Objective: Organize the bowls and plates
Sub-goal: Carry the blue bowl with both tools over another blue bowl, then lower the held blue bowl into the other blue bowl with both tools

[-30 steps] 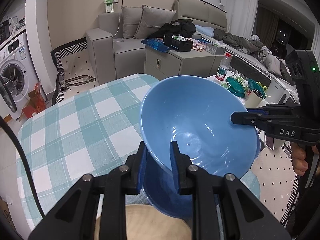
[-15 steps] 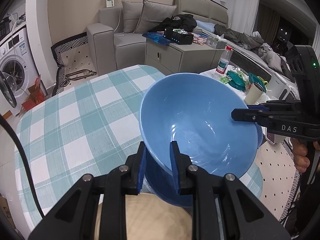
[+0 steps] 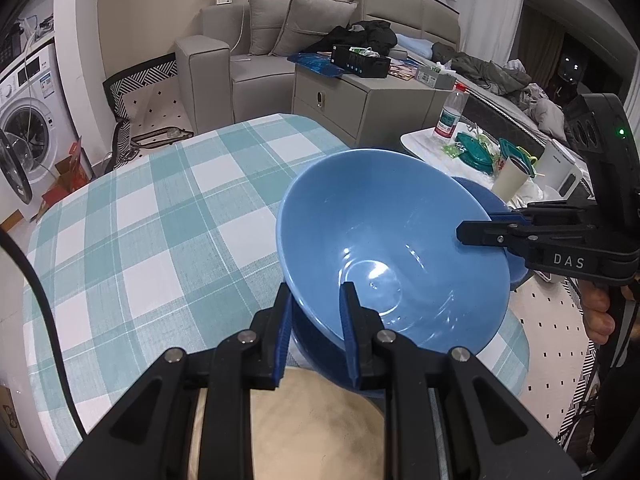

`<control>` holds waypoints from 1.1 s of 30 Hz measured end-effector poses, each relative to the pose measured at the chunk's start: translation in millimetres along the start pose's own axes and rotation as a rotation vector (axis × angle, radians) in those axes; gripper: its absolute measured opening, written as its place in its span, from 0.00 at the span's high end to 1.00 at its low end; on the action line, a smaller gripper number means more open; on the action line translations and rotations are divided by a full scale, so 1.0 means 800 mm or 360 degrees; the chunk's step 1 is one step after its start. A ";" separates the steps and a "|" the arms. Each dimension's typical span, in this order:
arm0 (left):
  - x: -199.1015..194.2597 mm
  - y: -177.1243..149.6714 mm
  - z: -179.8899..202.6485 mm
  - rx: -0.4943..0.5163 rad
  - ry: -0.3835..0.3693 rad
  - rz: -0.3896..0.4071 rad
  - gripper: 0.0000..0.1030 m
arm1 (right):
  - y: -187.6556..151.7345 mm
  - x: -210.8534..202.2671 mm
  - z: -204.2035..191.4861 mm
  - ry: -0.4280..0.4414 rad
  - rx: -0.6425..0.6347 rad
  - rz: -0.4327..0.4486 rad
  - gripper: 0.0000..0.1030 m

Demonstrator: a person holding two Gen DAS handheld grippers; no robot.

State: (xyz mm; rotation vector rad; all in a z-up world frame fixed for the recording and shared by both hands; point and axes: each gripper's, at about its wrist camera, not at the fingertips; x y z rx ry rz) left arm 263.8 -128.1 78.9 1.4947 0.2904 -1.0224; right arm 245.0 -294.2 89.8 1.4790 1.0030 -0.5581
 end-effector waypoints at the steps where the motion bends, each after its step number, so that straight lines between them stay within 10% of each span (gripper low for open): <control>1: 0.001 -0.002 -0.001 -0.0003 0.0000 -0.0004 0.80 | -0.001 0.002 -0.001 -0.0001 -0.0004 -0.0007 0.85; 33: 0.024 -0.023 0.003 0.0054 0.0040 -0.0108 0.79 | -0.020 0.029 -0.014 -0.0144 -0.0134 -0.0067 0.84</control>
Point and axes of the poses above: each gripper's, at about its wrist camera, not at the fingertips, and x roughly the way its jaws point, z to its right, y to its top, and after that the axes turned 4 degrees about z, right-handed
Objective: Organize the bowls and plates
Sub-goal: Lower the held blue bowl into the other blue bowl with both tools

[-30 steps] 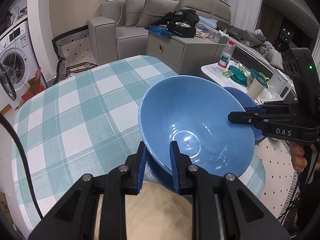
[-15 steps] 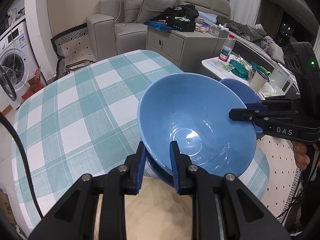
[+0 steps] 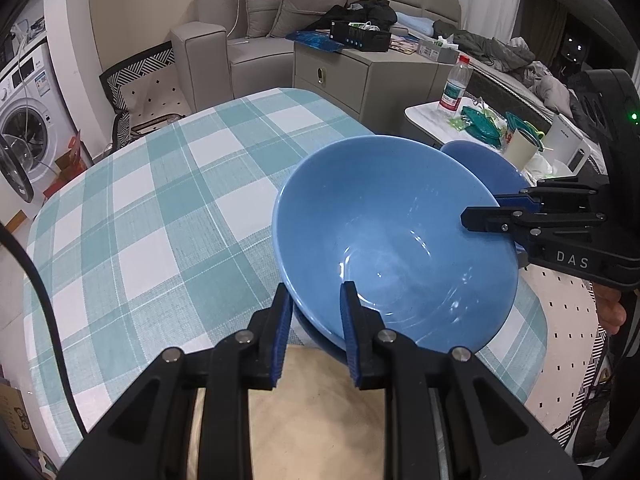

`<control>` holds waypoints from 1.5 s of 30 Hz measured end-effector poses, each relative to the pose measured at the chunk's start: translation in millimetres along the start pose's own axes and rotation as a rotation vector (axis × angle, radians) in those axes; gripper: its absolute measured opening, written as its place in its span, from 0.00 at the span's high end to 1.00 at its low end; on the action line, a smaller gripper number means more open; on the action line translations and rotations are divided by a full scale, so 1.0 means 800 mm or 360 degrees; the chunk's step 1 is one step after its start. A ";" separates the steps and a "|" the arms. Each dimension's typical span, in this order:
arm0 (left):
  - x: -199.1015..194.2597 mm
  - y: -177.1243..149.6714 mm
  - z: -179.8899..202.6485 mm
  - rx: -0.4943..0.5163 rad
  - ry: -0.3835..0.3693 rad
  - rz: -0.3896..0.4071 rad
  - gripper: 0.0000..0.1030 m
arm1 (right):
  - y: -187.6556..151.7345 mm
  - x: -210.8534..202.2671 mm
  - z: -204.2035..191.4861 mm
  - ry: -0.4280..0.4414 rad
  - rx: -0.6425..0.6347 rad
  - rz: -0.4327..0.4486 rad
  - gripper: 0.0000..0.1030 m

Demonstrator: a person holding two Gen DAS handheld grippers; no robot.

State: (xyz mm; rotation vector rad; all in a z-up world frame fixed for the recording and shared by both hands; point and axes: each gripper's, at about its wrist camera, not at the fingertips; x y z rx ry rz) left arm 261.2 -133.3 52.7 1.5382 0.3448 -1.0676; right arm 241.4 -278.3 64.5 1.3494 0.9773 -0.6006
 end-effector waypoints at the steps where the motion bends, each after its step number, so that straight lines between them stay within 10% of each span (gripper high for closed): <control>1: 0.000 0.000 0.000 0.0001 -0.0001 -0.0001 0.79 | 0.000 0.001 0.000 -0.0002 -0.0004 -0.0005 0.84; 45: 0.011 -0.009 0.000 0.0017 -0.0053 -0.0080 0.73 | -0.010 0.012 -0.022 -0.0087 -0.0165 -0.0097 0.65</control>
Point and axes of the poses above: each gripper's, at about its wrist camera, not at the fingertips, and x roughly the way its jaws point, z to its right, y to its top, and after that the axes turned 4 degrees about z, right-handed
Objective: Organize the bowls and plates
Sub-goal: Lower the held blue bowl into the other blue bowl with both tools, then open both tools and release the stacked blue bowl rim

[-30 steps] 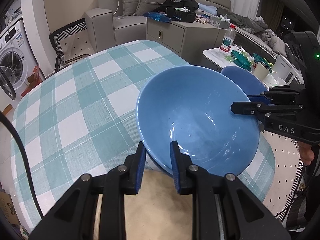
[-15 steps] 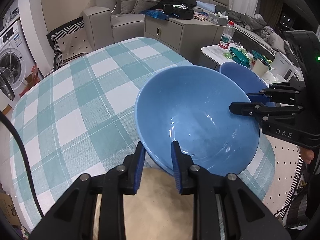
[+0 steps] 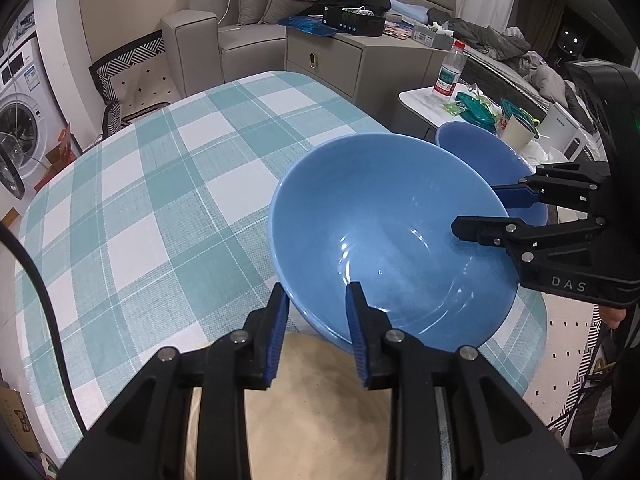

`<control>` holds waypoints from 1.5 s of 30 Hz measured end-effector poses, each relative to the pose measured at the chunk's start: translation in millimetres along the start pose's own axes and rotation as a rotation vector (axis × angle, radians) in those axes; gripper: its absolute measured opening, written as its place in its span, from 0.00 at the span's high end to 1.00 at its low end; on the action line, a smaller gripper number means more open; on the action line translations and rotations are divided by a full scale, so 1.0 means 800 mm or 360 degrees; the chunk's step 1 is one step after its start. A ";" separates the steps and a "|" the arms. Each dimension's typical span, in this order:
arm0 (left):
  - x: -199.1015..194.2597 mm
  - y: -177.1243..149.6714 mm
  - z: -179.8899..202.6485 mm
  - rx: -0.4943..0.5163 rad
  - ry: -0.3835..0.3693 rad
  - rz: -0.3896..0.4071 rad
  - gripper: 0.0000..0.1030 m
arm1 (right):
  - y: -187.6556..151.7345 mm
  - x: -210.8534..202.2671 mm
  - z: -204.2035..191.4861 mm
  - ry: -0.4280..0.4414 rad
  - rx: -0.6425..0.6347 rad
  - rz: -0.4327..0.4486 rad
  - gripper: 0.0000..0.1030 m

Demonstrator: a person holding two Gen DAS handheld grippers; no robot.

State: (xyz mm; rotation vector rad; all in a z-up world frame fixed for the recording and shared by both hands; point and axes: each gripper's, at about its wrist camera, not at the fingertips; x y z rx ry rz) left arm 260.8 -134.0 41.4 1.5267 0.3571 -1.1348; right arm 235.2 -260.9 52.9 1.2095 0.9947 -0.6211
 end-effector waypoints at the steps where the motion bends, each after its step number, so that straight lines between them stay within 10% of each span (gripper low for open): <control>1: 0.000 0.000 0.000 -0.0001 -0.0003 0.0000 0.72 | 0.000 0.000 -0.001 -0.0001 -0.0001 0.0000 0.65; 11: -0.012 0.005 0.003 0.0019 -0.0043 0.0062 0.51 | 0.002 -0.005 -0.001 -0.0005 -0.0025 0.0027 0.52; 24: -0.023 0.016 -0.001 0.0019 -0.0014 0.0103 0.49 | 0.004 -0.033 0.013 0.0110 0.0061 0.0133 0.15; 45: -0.029 0.043 0.018 0.0084 0.0024 0.0179 0.26 | -0.010 -0.068 0.042 0.0174 0.0187 0.0218 0.02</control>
Point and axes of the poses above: each gripper's, at about its wrist camera, not at the fingertips, and x roughly the way its jaws point, z to its right, y to its top, and after that the axes turned 4 degrees about z, right-handed
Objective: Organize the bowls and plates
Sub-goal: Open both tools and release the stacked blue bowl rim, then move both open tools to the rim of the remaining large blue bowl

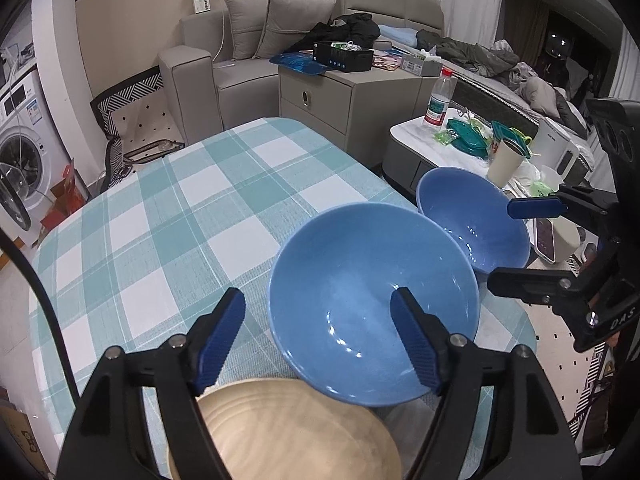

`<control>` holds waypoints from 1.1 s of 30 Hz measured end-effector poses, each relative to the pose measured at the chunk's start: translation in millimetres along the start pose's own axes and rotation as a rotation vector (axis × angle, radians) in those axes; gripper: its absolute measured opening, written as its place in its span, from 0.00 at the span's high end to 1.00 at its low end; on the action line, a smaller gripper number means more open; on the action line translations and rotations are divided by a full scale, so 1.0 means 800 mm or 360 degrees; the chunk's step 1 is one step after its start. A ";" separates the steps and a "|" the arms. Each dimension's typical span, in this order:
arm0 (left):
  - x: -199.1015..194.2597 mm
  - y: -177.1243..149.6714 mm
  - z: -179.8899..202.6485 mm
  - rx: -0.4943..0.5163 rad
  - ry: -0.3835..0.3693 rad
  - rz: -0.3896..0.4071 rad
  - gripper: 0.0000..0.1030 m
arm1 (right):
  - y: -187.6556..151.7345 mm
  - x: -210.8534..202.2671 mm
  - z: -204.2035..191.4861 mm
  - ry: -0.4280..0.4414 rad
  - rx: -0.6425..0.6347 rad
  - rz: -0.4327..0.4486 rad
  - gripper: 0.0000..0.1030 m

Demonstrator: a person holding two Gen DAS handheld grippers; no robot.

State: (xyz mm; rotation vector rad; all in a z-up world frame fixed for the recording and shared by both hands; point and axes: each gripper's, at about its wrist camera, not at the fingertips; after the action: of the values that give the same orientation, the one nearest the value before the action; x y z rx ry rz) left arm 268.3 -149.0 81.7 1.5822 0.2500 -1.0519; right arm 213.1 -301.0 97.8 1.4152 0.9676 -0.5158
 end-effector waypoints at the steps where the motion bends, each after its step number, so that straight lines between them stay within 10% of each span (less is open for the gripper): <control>1: 0.000 0.002 0.002 0.0004 -0.0003 0.0002 0.26 | -0.001 -0.002 0.001 -0.0002 0.0004 0.0002 0.01; 10: 0.004 0.013 0.018 0.0044 -0.0010 0.0020 0.25 | -0.006 -0.015 0.011 -0.0021 0.0032 0.0034 0.01; 13: 0.002 0.016 0.021 0.0048 -0.0002 0.0047 0.03 | -0.008 -0.020 0.019 -0.0037 0.0056 0.0052 0.01; 33: 0.009 0.049 0.059 0.0119 -0.0065 0.0087 0.02 | -0.039 -0.062 0.081 -0.0148 0.0250 0.0129 0.01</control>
State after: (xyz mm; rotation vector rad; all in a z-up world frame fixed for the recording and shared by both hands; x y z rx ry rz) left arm 275.7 -204.9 106.6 1.6236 0.1401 -1.0606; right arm 177.6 -379.5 112.3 1.5503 0.8056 -0.6021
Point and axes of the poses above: each gripper's, at about its wrist camera, not at the fingertips, and x roughly the way its jaws point, z to its right, y to its top, and after that the axes turned 4 degrees about z, right-handed
